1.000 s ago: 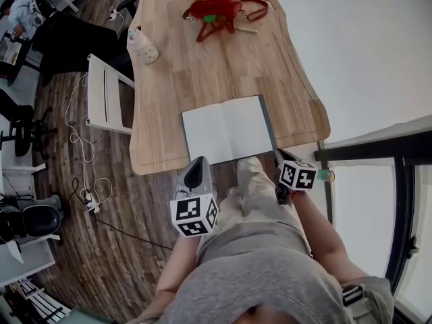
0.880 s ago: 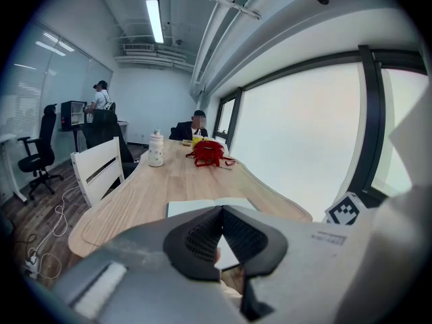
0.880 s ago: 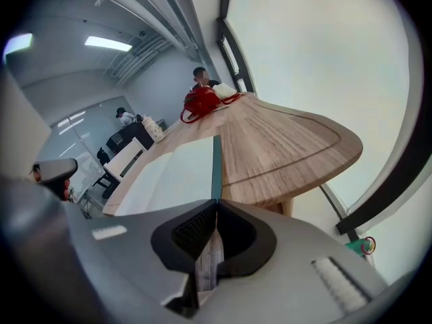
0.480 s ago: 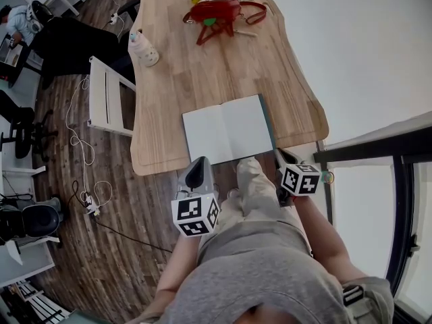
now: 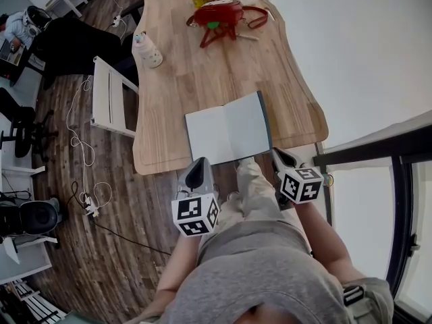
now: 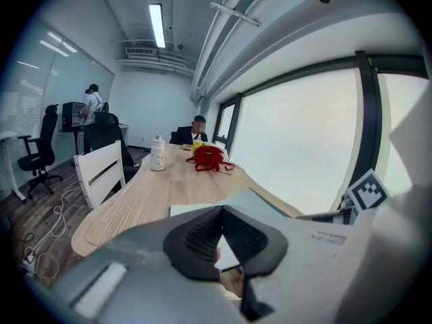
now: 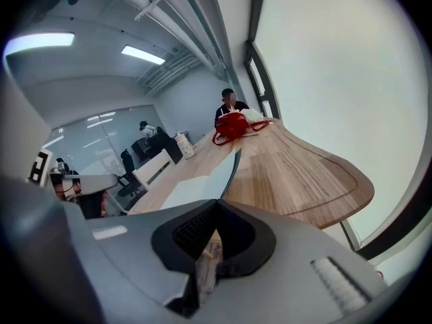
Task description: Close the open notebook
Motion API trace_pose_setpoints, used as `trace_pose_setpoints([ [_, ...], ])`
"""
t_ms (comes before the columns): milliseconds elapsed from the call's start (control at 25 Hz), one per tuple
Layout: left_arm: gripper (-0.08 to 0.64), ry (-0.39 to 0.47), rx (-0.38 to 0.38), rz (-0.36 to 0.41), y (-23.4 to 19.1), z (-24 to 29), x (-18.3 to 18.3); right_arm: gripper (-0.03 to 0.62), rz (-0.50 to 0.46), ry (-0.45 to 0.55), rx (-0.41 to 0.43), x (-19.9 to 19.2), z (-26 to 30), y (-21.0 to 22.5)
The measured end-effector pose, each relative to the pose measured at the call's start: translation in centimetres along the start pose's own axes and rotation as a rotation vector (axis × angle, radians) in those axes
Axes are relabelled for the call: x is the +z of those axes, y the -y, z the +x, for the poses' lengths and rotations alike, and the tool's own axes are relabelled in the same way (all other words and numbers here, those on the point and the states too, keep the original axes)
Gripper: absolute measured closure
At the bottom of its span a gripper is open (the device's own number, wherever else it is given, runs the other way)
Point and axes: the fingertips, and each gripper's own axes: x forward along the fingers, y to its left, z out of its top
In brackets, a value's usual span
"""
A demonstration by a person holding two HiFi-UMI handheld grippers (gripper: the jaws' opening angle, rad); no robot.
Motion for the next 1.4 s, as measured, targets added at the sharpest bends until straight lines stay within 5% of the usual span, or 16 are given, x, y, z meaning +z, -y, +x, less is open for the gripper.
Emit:
trace_pose_setpoints([
  [600,0.555,0.046,0.072,-0.034,-2.2,-2.6,0.1,0.589,-0.134,0.031,0.16,1.9,-0.1,-7.2],
  [1400,0.555,0.076,0.209,-0.109,-5.9,-5.9,-0.6,0.589,-0.255,-0.053,0.385,0.4,2.5,-15.6],
])
